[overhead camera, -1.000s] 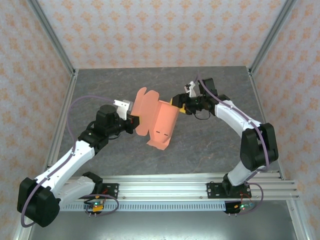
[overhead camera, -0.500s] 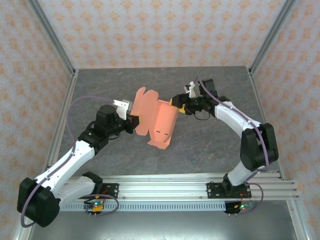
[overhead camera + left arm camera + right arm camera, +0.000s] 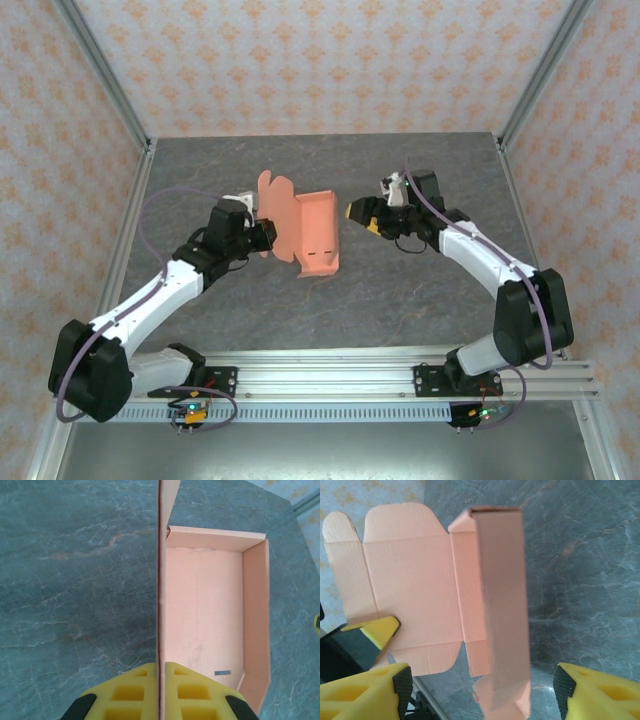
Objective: Fold the paper box
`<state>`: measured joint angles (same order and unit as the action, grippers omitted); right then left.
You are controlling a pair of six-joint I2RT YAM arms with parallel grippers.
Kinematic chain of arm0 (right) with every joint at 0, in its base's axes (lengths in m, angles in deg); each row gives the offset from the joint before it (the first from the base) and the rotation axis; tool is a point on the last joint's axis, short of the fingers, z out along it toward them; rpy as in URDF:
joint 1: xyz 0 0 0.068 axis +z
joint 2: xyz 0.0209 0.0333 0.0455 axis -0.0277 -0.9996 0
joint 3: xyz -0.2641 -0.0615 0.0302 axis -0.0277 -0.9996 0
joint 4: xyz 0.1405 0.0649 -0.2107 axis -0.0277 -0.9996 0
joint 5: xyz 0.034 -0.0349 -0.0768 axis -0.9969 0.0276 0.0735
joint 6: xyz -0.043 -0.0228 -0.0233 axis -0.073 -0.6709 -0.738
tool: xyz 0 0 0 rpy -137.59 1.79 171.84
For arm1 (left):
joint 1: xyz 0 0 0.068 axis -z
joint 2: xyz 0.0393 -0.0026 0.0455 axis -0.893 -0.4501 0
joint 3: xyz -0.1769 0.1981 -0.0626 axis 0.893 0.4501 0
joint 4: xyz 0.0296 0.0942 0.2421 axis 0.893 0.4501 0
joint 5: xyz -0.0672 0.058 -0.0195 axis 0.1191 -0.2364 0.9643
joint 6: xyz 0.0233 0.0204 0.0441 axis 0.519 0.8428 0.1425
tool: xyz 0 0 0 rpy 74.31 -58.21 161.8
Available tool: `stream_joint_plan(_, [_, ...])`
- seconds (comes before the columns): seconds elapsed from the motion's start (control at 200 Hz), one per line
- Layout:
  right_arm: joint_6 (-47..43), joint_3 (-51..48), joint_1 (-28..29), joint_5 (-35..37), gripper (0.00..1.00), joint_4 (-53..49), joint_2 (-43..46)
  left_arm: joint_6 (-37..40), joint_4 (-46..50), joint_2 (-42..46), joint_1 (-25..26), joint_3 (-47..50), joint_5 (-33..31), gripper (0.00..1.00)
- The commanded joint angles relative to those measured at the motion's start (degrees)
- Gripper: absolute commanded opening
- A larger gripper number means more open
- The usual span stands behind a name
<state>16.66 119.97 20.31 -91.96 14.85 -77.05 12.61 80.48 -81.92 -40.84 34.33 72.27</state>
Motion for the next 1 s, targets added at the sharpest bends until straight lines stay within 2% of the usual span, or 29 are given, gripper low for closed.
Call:
stream_joint_plan(0.0, [0.38, -2.83, 1.67, 1.84, 0.75, 2.60, -0.76, -8.70, -3.55, -2.26, 0.11, -1.11, 0.00, 0.00])
stream_joint_plan(0.18, [-0.46, -4.15, 2.89, 0.67, 0.78, 4.29, -2.80, -14.71, -9.72, -4.97, 0.13, 0.87, 3.75, 0.00])
stream_joint_plan(0.405, [-5.75, 3.71, 2.63, 2.22, 0.79, -4.33, -9.02, -15.29, -11.98, -5.14, 0.13, 2.07, 6.61, 0.00])
stream_joint_plan(0.541, [-6.59, 6.78, 1.91, 0.69, 0.79, -5.73, -11.51, -15.29, -13.72, -4.44, 0.14, 3.08, 8.00, 0.00])
stream_joint_plan(0.621, [-6.61, 7.87, 1.77, -2.07, 0.74, -5.58, -12.49, -14.84, -13.97, -4.41, 0.14, 3.35, 8.29, 0.00])
stream_joint_plan(0.776, [-7.92, 8.52, 1.85, -3.77, 0.56, -6.25, -13.15, -14.19, -15.74, -5.11, 0.17, 4.19, 9.08, 0.03])
stream_joint_plan(0.911, [-10.39, 9.51, 1.83, -2.33, 0.48, -9.48, -13.46, -13.54, -16.70, -6.43, 0.18, 4.67, 9.61, 0.09])
stream_joint_plan(0.996, [-11.54, 10.19, 1.82, -1.45, 0.45, -11.25, -13.76, -13.04, -16.88, -7.53, 0.17, 4.53, 10.36, 0.16])
